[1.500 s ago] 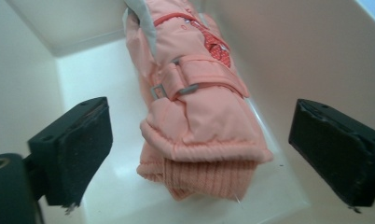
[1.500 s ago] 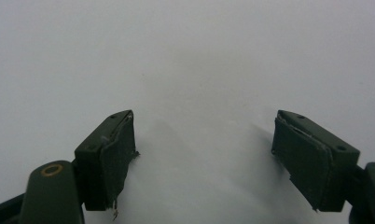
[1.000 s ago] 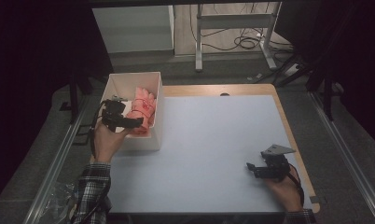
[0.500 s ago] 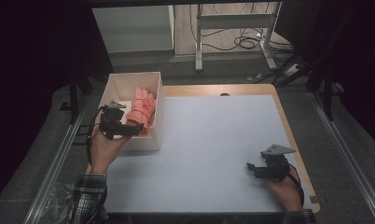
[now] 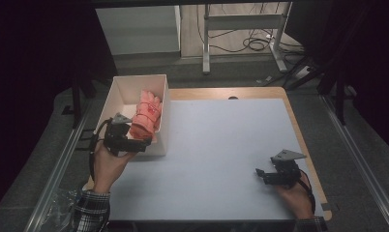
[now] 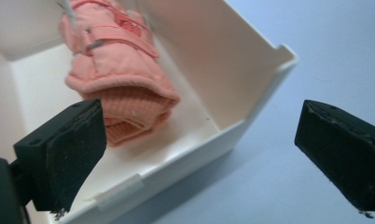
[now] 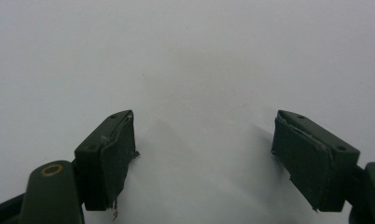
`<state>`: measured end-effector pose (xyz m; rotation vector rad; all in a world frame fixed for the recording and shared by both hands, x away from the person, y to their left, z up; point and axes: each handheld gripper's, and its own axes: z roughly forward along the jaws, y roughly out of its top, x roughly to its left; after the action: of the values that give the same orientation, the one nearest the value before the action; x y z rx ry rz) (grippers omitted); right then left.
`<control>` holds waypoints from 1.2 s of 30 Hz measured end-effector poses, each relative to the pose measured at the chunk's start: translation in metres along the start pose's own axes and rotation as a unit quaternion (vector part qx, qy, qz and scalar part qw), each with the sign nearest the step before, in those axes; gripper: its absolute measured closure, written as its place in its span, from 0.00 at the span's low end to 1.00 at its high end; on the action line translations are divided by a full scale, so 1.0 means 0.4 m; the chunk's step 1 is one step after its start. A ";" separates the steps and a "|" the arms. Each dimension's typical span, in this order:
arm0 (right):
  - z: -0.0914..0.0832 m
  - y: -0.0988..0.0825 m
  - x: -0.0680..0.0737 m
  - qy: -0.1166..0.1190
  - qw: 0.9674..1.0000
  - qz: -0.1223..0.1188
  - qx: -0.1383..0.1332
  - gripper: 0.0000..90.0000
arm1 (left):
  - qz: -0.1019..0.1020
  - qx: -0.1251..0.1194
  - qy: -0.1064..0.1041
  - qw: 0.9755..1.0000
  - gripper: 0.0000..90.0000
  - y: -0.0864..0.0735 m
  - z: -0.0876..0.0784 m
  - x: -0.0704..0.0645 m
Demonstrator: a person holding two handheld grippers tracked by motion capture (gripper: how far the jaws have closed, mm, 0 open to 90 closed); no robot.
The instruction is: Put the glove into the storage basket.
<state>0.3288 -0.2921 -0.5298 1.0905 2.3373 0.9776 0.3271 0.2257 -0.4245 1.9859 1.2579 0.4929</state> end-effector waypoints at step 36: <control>0.000 0.000 0.000 0.000 1.000 0.000 -0.001 0.24 | 0.034 -0.005 -0.091 0.995 0.03 -0.161 0.082 -0.161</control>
<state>0.3287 -0.2920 -0.5298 1.0902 2.3356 0.9784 0.2800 0.1731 -0.4906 2.0213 1.0782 0.3412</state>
